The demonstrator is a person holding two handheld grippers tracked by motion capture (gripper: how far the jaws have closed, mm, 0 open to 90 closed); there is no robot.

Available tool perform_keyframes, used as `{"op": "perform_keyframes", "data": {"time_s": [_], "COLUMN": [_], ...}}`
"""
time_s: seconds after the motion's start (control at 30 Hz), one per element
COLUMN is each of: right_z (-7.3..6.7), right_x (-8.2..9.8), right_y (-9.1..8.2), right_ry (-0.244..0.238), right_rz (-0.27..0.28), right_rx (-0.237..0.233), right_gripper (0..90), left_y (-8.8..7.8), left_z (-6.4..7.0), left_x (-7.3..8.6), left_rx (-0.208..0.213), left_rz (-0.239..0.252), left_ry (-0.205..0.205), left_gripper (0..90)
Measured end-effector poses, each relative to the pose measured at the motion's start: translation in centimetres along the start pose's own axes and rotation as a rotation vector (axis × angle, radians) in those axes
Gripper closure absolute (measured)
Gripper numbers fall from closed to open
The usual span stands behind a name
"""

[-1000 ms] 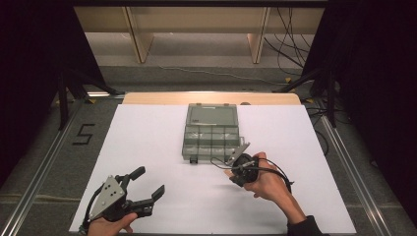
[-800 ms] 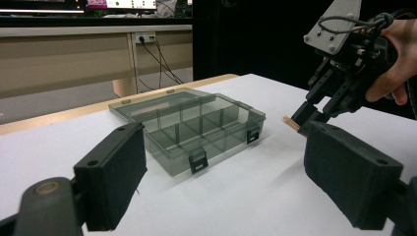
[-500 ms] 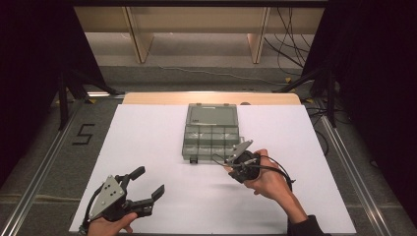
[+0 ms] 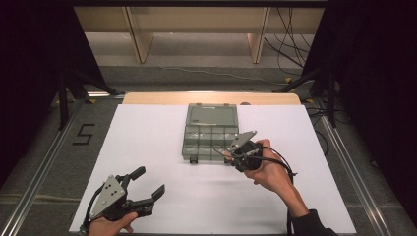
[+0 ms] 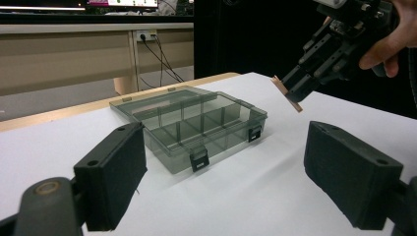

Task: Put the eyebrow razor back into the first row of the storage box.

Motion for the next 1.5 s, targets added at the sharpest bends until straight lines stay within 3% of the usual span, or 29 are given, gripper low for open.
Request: {"op": "perform_keyframes", "data": {"time_s": [0.3, 0.57, 0.97, 1.5], "right_z": [1.0, 2.2, 3.6, 5.8], "right_x": [-1.5, -4.1, -6.8, -7.3], "right_y": [0.4, 1.0, 2.9, 5.6], "right_ry": [-0.009, -0.010, -0.015, -0.004], "right_rz": [0.018, 0.058, 0.067, 0.037], "right_rx": [0.008, 0.034, 0.045, 0.052], "right_gripper": [74.2, 74.2, 74.2, 74.2], "left_y": [0.0, 0.0, 0.1, -0.1], "left_z": [0.0, 0.0, 0.0, -0.1], "left_x": [0.0, 0.0, -0.1, -0.1], "left_rx": [0.001, 0.001, 0.007, 0.001], "left_rz": [0.002, 0.005, 0.013, 0.004], "left_ry": [-0.002, -0.004, -0.006, 0.007], "left_gripper": [16.0, 16.0, 16.0, 16.0]}}
Point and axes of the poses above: each handheld gripper's, and its own axes: y roughly forward along the jaws, x roughly out of its underside, z roughly to its right, the point moved 10 cm from there along y, roughly forward along the jaws, and after that the axes turned 10 degrees about x, right-handed, at the moved point
